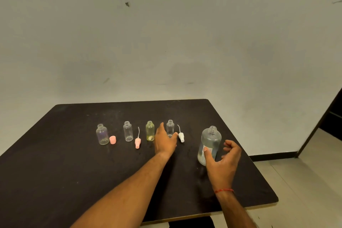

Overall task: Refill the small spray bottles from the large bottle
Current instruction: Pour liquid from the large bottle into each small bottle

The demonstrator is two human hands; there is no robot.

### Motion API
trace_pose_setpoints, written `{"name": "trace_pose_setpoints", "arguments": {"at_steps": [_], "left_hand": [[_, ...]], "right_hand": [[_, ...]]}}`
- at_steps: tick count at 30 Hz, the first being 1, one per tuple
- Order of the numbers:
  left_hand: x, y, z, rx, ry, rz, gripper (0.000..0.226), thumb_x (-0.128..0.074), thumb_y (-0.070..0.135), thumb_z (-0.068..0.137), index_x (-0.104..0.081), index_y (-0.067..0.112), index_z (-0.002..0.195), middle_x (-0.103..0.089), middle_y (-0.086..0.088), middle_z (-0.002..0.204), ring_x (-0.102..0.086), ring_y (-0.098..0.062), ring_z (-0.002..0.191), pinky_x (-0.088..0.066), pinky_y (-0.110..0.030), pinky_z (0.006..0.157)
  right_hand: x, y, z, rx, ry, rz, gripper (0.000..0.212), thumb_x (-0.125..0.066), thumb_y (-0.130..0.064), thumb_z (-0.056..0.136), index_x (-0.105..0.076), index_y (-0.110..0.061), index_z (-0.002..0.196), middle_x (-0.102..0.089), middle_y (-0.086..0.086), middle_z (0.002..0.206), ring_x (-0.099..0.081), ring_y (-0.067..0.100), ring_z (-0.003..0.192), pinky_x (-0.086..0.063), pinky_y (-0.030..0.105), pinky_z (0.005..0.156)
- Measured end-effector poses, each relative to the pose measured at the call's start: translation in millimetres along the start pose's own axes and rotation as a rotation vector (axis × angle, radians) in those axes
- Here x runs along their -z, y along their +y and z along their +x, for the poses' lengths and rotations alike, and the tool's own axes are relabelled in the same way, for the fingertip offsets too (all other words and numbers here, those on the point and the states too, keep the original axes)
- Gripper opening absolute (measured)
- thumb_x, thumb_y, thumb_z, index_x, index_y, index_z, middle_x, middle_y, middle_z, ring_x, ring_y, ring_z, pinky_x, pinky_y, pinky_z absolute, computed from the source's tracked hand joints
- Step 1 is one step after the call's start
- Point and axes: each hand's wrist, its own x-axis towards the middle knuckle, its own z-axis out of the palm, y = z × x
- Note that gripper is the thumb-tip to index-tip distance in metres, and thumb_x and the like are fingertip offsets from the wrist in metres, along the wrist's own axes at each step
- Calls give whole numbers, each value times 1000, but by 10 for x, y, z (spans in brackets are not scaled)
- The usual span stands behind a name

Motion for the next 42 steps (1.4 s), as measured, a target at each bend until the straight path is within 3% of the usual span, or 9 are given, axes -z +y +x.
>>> {"name": "trace_pose_setpoints", "arguments": {"at_steps": [2,7,16,21,27,29,33,37,42], "left_hand": [[-20,-19,54,14,-7,-9,76,-71,24,91,-29,13,154,-48,-8,144,-72,-29,86,-48,-14,43],[-25,-4,90,13,-6,-11,54,-71,20,91,-48,14,140,-59,-3,130,-70,-19,58,-48,-16,42],[-2,62,109,8,-10,-33,33,-67,17,95,-57,16,126,-63,2,104,-70,-20,69,-45,-13,40],[48,123,91,-20,4,-46,28,-67,16,94,-61,15,121,-61,6,100,-70,-21,72,-45,-13,40],[160,281,-22,-150,12,-73,27,-71,18,92,-63,18,118,-52,24,86,-67,-13,74,-51,-16,45],[211,324,-80,-198,8,-65,30,-72,22,91,-63,21,120,-53,26,90,-66,-10,79,-55,-18,51],[362,336,-180,-281,-12,-51,36,-76,30,88,-65,28,122,-59,26,98,-68,-7,92,-63,-36,72],[559,362,-295,-339,-29,-32,39,-77,31,86,-67,31,124,-57,37,93,-63,6,89,-63,-37,74],[820,348,-383,-352,-30,-5,41,-78,35,83,-69,34,123,-62,34,90,-70,-9,75,-62,-39,75]], "right_hand": [[-17,41,22,-15,-58,-26,73,-86,-20,70,-41,-20,128,-45,1,126,-50,18,114,-53,35,93],[-66,128,43,-43,-159,-34,77,-87,-23,69,-40,-25,130,-44,-2,129,-51,19,118,-53,39,96],[-108,168,116,-13,-176,-101,78,-87,-32,68,-43,-24,133,-50,-2,132,-50,17,121,-49,39,101],[-83,130,142,-14,-203,-111,75,-85,-33,70,-45,-25,132,-55,-2,132,-53,17,118,-46,34,98],[-61,83,195,19,-242,-162,72,-85,-35,69,-48,-24,130,-58,0,130,-57,22,117,-48,38,98],[-68,37,211,46,-262,-185,72,-85,-37,70,-48,-23,130,-59,0,130,-58,23,117,-49,39,97],[-106,-125,250,157,-294,-214,69,-86,-42,67,-51,-26,124,-62,-5,121,-58,12,106,-50,27,91],[-146,-312,329,252,-371,-267,71,-85,-46,66,-51,-27,127,-61,-8,122,-59,12,108,-52,28,91],[-162,-534,408,406,-477,-418,74,-80,-52,68,-48,-29,130,-60,-7,122,-60,13,105,-55,29,87]]}}
